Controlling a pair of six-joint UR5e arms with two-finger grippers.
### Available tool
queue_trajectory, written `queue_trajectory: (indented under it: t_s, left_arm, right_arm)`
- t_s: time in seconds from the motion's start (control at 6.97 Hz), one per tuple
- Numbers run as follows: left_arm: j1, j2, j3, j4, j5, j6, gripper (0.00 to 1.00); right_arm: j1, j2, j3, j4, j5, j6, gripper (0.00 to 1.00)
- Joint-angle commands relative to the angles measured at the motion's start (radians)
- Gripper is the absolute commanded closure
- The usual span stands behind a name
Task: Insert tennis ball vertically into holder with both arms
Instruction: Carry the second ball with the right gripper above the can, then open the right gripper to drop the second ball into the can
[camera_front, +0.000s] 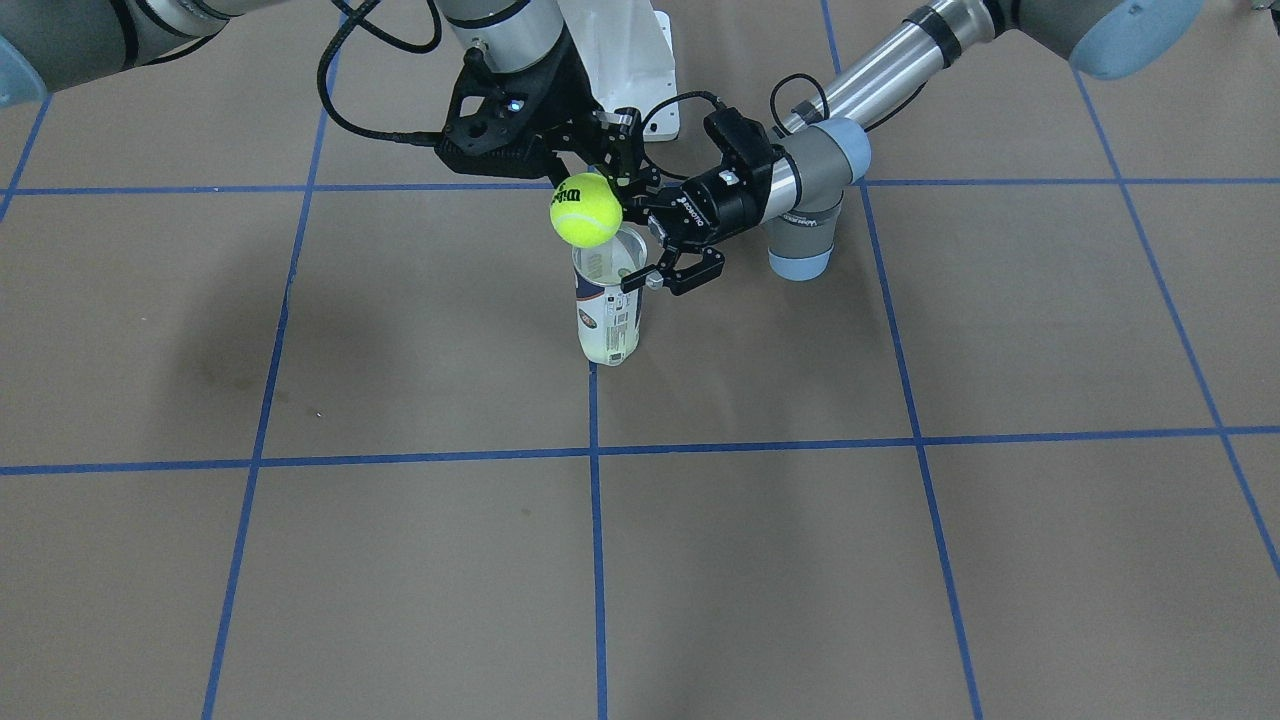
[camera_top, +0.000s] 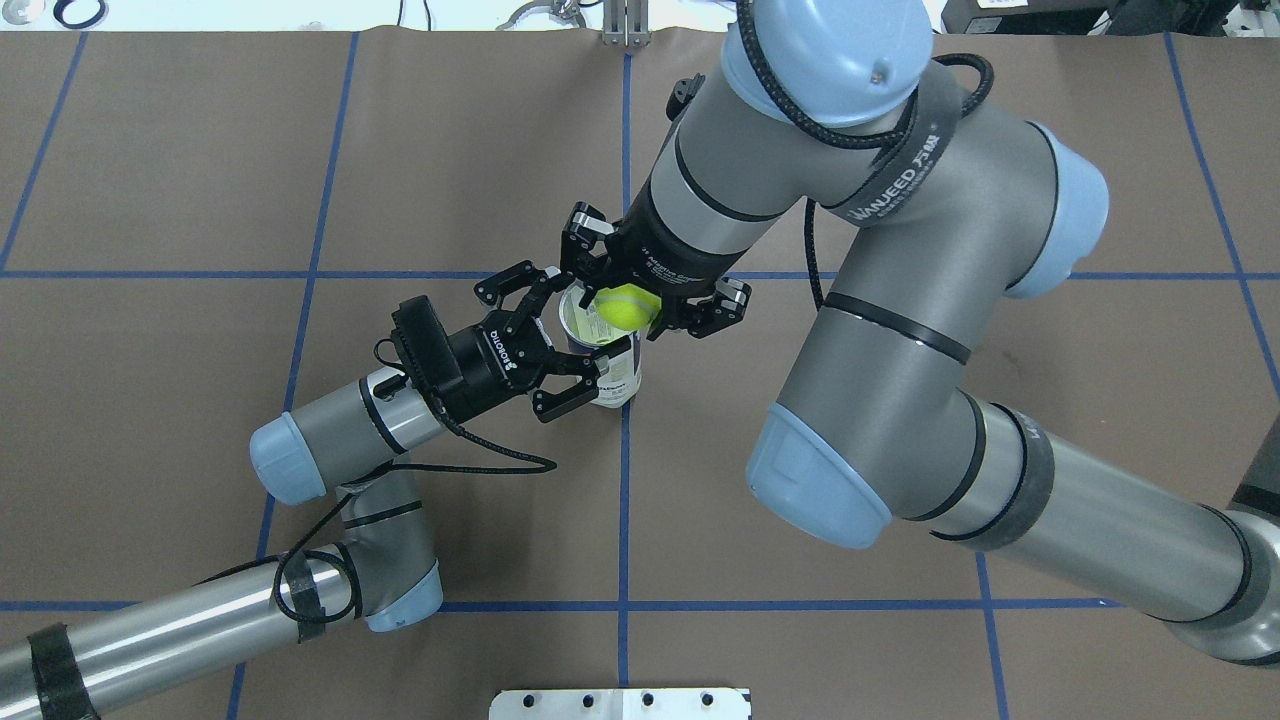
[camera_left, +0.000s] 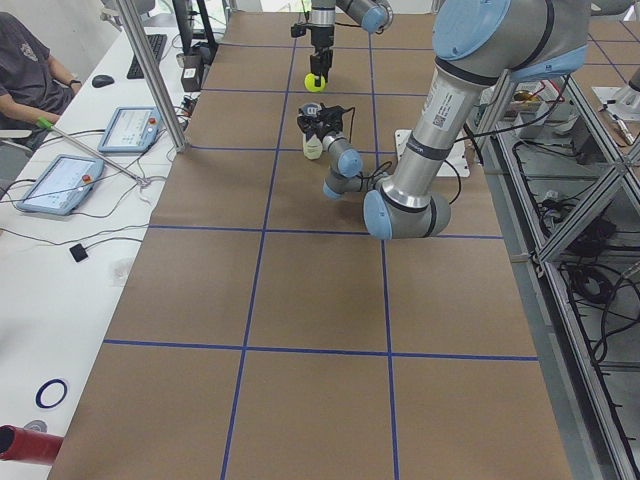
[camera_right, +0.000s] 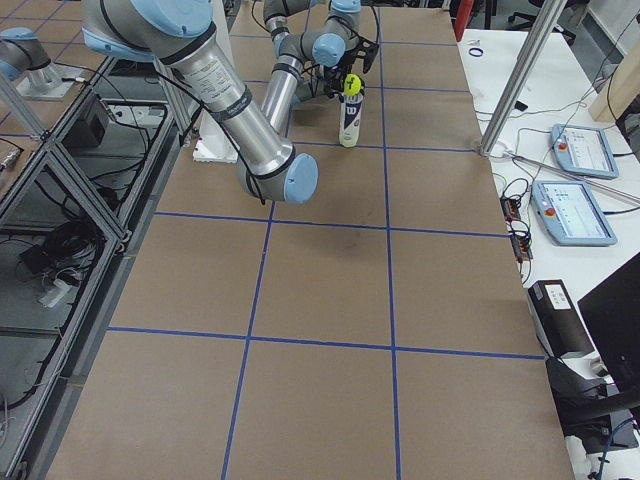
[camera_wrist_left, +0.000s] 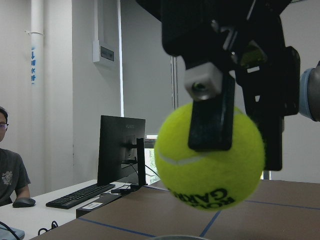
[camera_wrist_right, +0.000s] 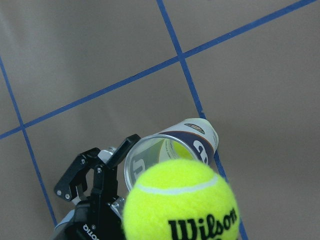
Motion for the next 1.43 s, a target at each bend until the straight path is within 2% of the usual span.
queue_trajectory:
  t_s: [0.0, 0.14, 0.43, 0.57, 0.72, 1.29]
  left_arm:
    - [0.000, 0.000, 0.000, 0.000, 0.000, 0.000, 0.15]
    - [0.000, 0.000, 0.000, 0.000, 0.000, 0.000, 0.15]
    - [0.000, 0.000, 0.000, 0.000, 0.000, 0.000, 0.15]
    - [0.000, 0.000, 0.000, 0.000, 0.000, 0.000, 0.15]
    - [0.000, 0.000, 0.000, 0.000, 0.000, 0.000, 0.15]
    - [0.000, 0.002, 0.000, 0.000, 0.000, 0.000, 0.14]
  right_arm:
    - [-0.002, 0.010, -0.040, 0.030, -0.006, -0.006, 1.00]
    - [-0.002, 0.011, -0.075, 0.083, -0.009, 0.005, 1.00]
    - [-0.002, 0.013, -0.078, 0.088, -0.008, 0.003, 1.00]
    - [-0.002, 0.008, -0.072, 0.087, -0.009, 0.005, 0.10]
    - [-0.002, 0.007, -0.069, 0.085, -0.023, 0.005, 0.02]
    - [-0.005, 0.008, -0.062, 0.084, -0.034, 0.005, 0.01]
